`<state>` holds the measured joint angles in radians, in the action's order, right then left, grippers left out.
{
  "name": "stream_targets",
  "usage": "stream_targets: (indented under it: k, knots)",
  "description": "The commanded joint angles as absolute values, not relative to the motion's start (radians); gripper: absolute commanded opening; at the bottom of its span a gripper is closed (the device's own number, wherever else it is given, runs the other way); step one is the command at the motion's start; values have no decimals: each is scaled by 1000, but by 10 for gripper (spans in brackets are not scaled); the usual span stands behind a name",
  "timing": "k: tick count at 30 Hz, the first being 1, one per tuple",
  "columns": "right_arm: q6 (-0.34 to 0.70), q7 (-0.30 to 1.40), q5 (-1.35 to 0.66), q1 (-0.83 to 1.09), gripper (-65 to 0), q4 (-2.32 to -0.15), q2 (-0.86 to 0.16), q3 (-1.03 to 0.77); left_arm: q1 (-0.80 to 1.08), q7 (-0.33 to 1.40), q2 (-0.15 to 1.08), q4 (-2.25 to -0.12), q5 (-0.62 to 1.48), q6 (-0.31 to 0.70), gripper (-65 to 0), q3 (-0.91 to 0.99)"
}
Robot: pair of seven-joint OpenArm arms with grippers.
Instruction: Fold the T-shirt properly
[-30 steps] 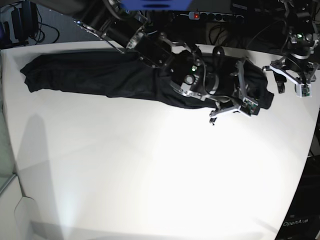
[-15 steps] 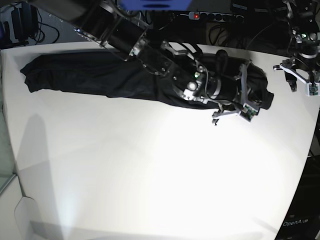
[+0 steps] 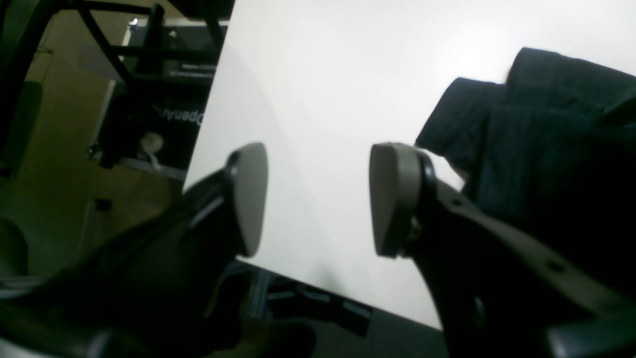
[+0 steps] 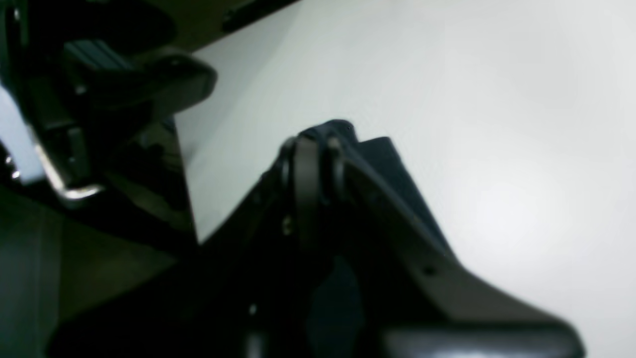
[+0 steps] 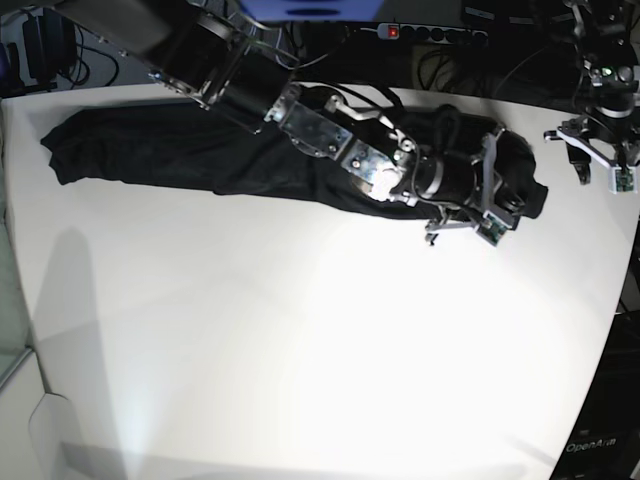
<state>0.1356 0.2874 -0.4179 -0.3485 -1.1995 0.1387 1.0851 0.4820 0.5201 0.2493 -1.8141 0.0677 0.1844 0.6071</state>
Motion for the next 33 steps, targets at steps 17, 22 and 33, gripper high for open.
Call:
stream_targets:
  k: [17,22,33]
  knots:
    - [117,262,-426,-366,-617,-1208,157,1087,449,498,262,-1833,73,179,-326,607]
    - [117,263,-426,-366,-618,-1208,157,1087,407,495,262,-1836,64,179,-326,524]
    - [117,269,-426,-366,-616,-1207,157,1089,366,498,262,-1830,62,275,-328,487]
